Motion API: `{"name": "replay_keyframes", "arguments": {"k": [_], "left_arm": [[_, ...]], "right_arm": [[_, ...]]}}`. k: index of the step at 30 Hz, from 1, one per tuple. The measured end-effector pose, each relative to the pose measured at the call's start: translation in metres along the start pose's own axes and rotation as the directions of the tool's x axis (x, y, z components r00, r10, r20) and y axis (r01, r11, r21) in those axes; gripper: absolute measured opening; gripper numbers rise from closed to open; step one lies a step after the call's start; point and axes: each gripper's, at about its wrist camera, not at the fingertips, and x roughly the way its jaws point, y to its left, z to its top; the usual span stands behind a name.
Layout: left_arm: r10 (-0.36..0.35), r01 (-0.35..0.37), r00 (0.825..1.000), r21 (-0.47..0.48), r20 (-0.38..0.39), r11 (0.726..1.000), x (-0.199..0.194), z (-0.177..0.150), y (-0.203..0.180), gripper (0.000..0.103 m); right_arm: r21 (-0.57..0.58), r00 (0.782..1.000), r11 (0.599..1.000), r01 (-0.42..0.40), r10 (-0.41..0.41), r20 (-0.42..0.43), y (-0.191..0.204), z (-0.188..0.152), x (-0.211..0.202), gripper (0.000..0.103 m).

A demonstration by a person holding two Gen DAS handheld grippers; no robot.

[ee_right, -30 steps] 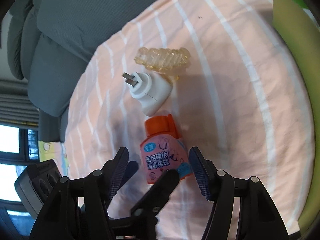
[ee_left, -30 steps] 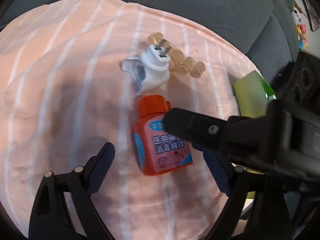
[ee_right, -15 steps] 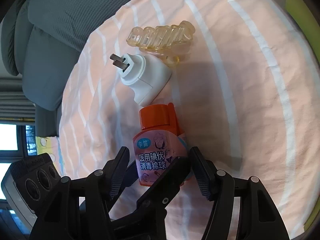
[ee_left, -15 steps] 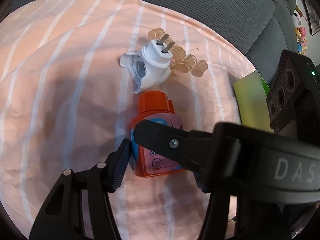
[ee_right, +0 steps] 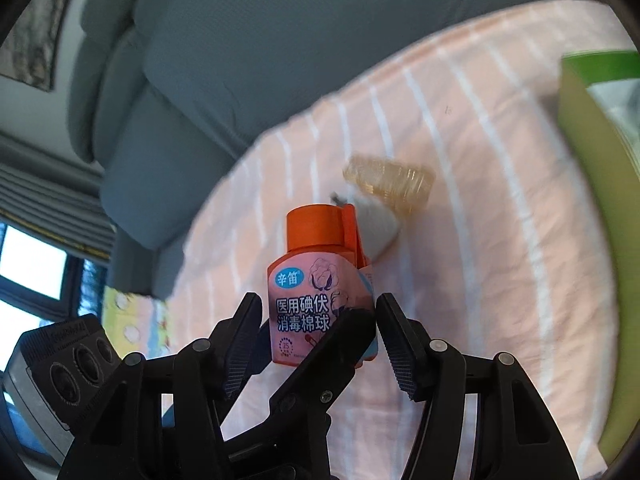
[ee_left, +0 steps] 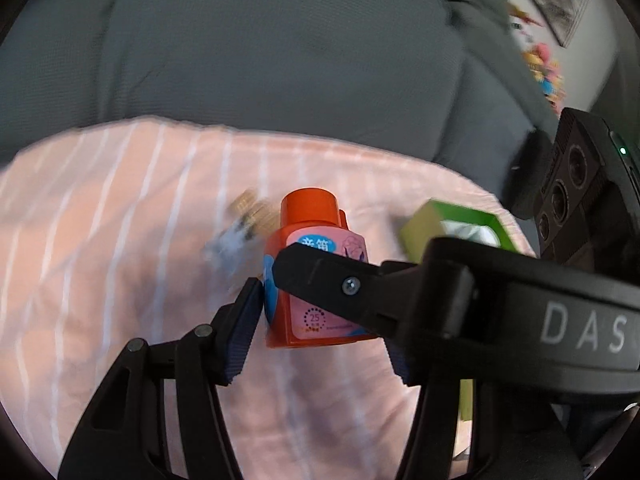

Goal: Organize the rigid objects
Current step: 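Lift the pink bottle and carry it into the box with the right gripper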

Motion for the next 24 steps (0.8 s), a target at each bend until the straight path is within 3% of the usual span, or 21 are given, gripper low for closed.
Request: {"name": "replay_keyframes", "arguments": {"k": [4, 10, 17, 24], "left_arm": [[-0.067, 0.063, 0.996, 0.084, 0.051, 0.994, -0.007, 0.010, -0.033, 0.056], [-0.180, 0.169, 0.983, 0.223, 0.028, 0.960, 0.014, 0.017, -0.096, 0.056], [-0.275, 0.288, 0.958, 0.300, -0.086, 0.909, 0.062, 0.015, -0.151, 0.056], [-0.314, 0.365, 0.928, 0.314, -0.201, 0.877, 0.098, 0.003, -0.188, 0.056]], "right_arm": [[0.006, 0.987, 1.000, -0.025, 0.024, 0.157, -0.012, 0.005, -0.052, 0.063], [0.073, 0.946, 0.997, 0.009, -0.033, 0.322, -0.047, 0.014, -0.116, 0.063], [0.235, 0.905, 0.972, 0.010, -0.109, 0.411, -0.105, 0.015, -0.158, 0.063], [0.389, 0.887, 0.921, 0.005, -0.183, 0.423, -0.156, 0.012, -0.173, 0.063]]}}
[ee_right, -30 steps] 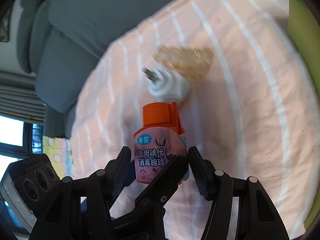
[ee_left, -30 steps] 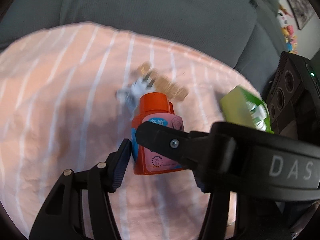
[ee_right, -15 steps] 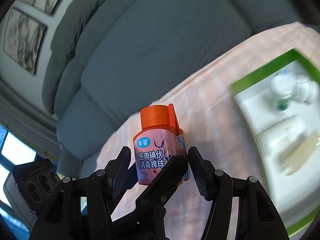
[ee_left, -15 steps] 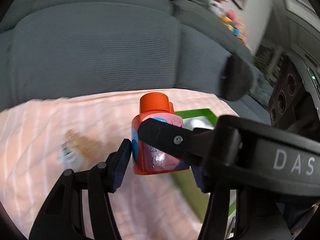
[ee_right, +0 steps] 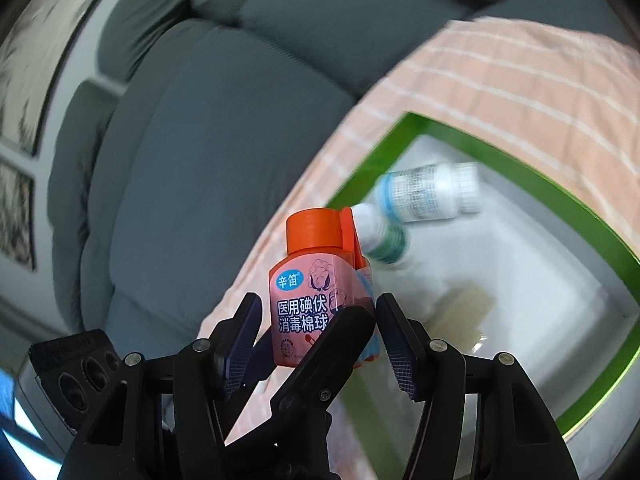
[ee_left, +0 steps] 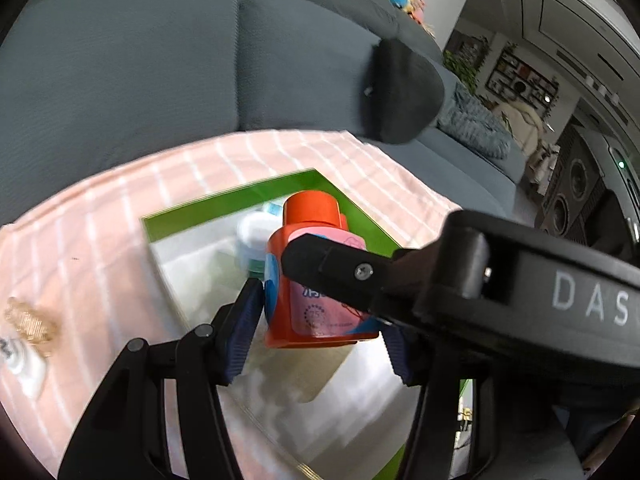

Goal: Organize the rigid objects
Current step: 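Lift the pink bottle and carry it into the box with the right gripper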

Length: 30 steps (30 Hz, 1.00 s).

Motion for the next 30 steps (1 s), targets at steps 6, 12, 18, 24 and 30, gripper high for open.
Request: {"name": "replay_keyframes", "arguments": {"k": [6, 12, 18, 24, 30], "left_arm": [[-0.042, 0.042, 0.997, 0.010, -0.065, 0.999, 0.028, 0.003, -0.016, 0.056], [-0.063, 0.062, 0.992, -0.011, -0.110, 0.998, 0.044, -0.002, -0.018, 0.055], [-0.077, 0.073, 0.987, -0.040, -0.138, 0.997, 0.047, -0.006, -0.015, 0.056], [-0.099, 0.081, 0.983, -0.117, -0.154, 0.990, 0.043, -0.009, -0.001, 0.056], [-0.073, 0.061, 0.990, -0.100, -0.118, 0.993, 0.021, -0.009, 0.000, 0.071]], "right_arm": [[0.074, 0.998, 0.996, 0.057, -0.058, 0.016, -0.031, 0.009, -0.003, 0.063], [0.134, 0.996, 0.987, 0.090, -0.092, 0.008, -0.053, 0.015, -0.001, 0.063], [0.144, 0.991, 0.981, 0.128, -0.131, 0.010, -0.058, 0.016, 0.001, 0.063], [0.143, 0.990, 0.980, 0.139, -0.142, 0.005, -0.057, 0.013, 0.002, 0.063], [0.117, 0.982, 0.978, 0.173, -0.181, 0.055, -0.047, 0.011, -0.006, 0.063]]}}
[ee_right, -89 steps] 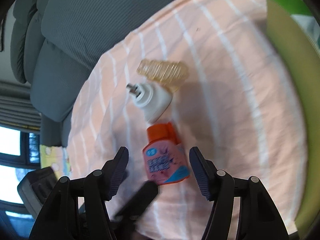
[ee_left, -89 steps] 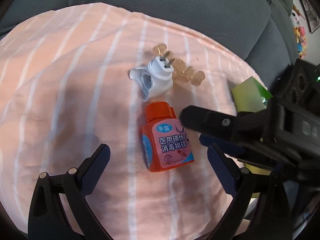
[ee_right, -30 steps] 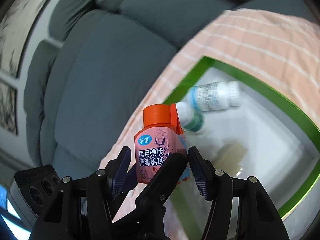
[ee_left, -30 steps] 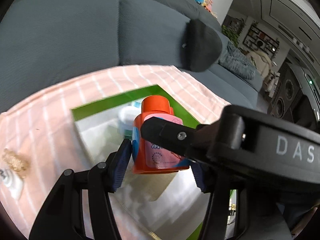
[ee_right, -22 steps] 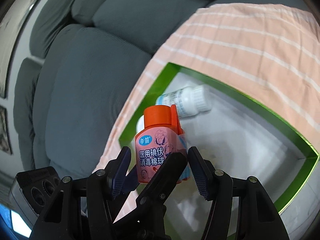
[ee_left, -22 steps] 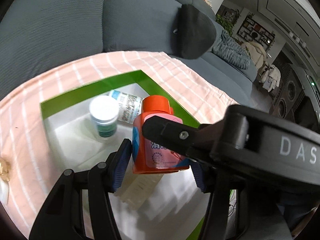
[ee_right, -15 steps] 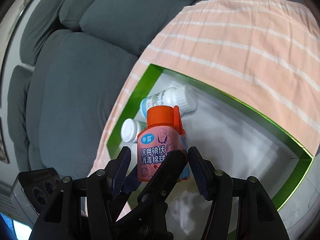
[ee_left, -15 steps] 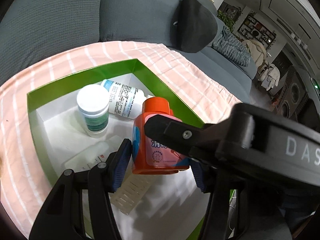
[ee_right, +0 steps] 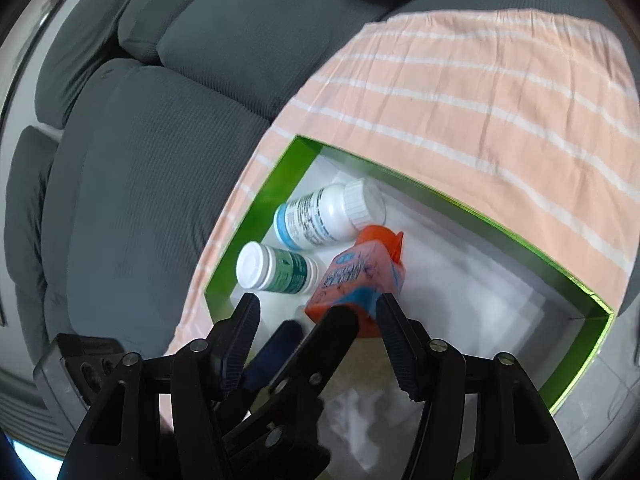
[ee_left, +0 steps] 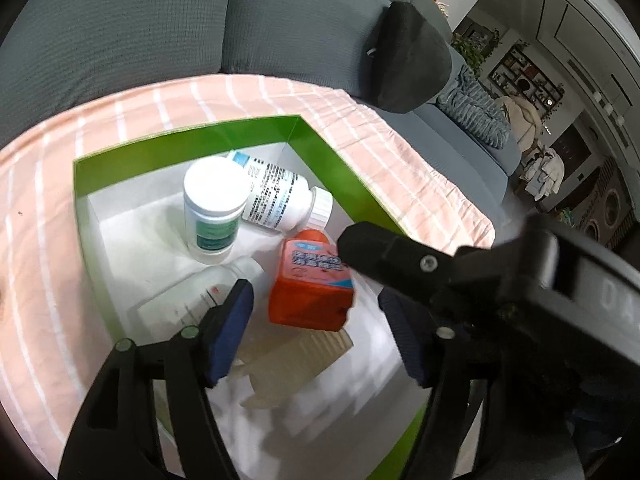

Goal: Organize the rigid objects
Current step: 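Lift the pink bottle and carry it into the box with the right gripper, then open the right gripper and move it back over the white plug heater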

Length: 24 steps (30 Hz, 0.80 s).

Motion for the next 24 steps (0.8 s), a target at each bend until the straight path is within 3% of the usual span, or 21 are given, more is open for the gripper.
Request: {"name": "replay_keyframes", "arguments": {"k": [2, 11, 14, 17, 24], "left_arm": [[0.017, -0.017, 1.000, 0.009, 0.012, 1.000, -0.006, -0.001, -0.001, 0.079], [0.013, -0.012, 0.996, -0.004, 0.087, 1.000, -0.044, -0.004, 0.005, 0.087], [0.008, -0.004, 0.992, -0.032, 0.124, 0.999, -0.060, -0.007, 0.011, 0.097], [0.023, -0.017, 0.988, -0.043, 0.153, 0.999, -0.073, -0.008, 0.014, 0.099], [0.064, -0.054, 0.976, -0.051, 0.210, 0.997, -0.105, -0.014, 0.018, 0.102]], "right_arm": [[-0.006, 1.000, 1.000, 0.006, -0.006, 0.022, 0.002, -0.001, -0.005, 0.063], [-0.072, 0.992, 0.997, 0.020, -0.011, 0.124, 0.022, -0.011, -0.030, 0.079], [-0.098, 0.988, 0.994, 0.048, -0.033, 0.148, 0.030, -0.013, -0.032, 0.080], [-0.110, 0.988, 0.993, 0.045, -0.028, 0.154, 0.035, -0.016, -0.033, 0.087], [-0.161, 0.979, 0.984, 0.079, -0.046, 0.201, 0.049, -0.023, -0.040, 0.090]]}}
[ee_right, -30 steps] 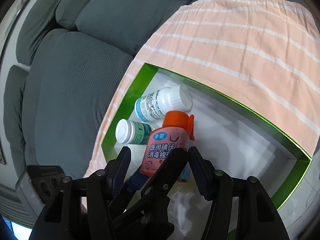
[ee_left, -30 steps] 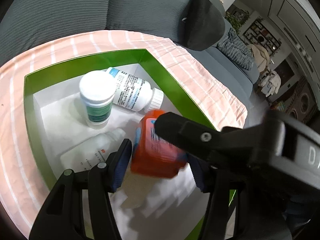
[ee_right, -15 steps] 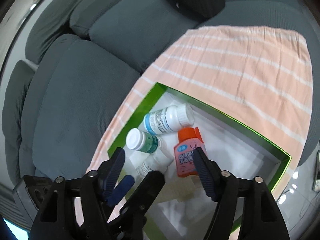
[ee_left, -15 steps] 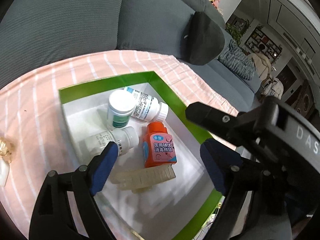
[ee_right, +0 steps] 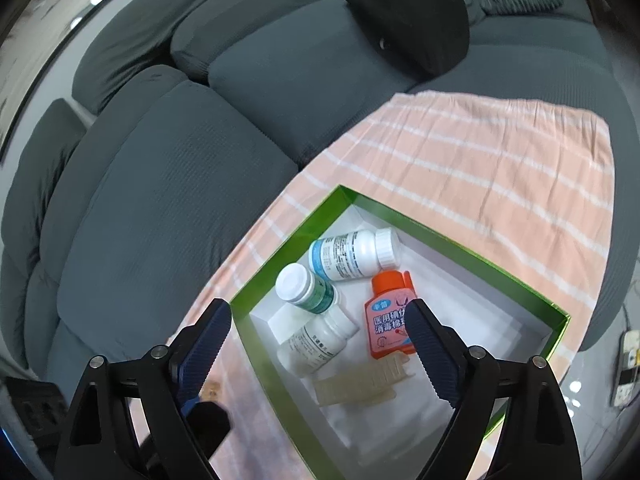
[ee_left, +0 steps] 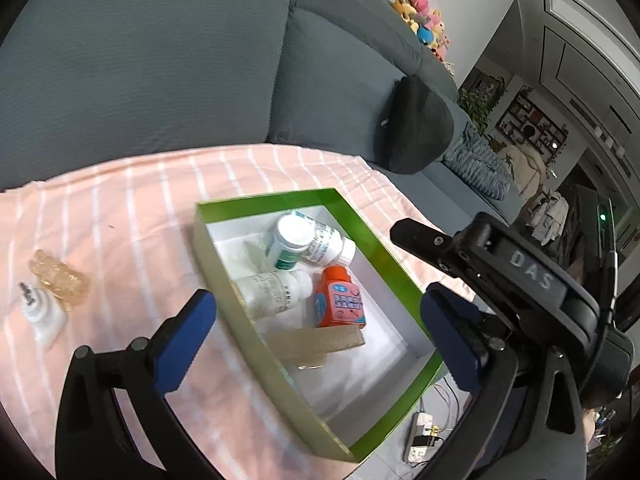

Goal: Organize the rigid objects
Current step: 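Open the right gripper and move it back over the white plug heater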

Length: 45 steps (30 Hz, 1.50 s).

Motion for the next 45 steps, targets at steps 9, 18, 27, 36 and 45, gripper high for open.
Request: {"name": "replay_keyframes", "arguments": {"k": [9, 18, 27, 36, 45], "left_arm": [[0.069, -0.066, 0.997, -0.066, 0.047, 0.996, -0.039, -0.007, 0.035, 0.102], [0.335, -0.320, 0.938, -0.152, 0.085, 0.935, -0.078, -0.027, 0.096, 0.102], [0.473, -0.431, 0.878, -0.307, 0.072, 0.848, -0.100, -0.039, 0.145, 0.101], [0.513, -0.459, 0.855, -0.352, 0.074, 0.816, -0.126, -0.049, 0.162, 0.101], [0.529, -0.451, 0.846, -0.434, 0.073, 0.780, -0.155, -0.059, 0.187, 0.099]], "right_arm": [[-0.108, 1.000, 0.994, 0.002, -0.002, 0.006, 0.031, -0.011, -0.002, 0.090], [-0.184, 0.999, 0.983, -0.001, 0.010, 0.048, 0.062, -0.026, -0.008, 0.090], [-0.280, 0.998, 0.958, -0.056, 0.064, 0.018, 0.100, -0.047, 0.001, 0.090], [-0.376, 0.978, 0.908, -0.187, 0.135, -0.161, 0.148, -0.081, 0.033, 0.083], [-0.451, 0.917, 0.848, -0.278, 0.094, -0.388, 0.209, -0.122, 0.086, 0.069]]}}
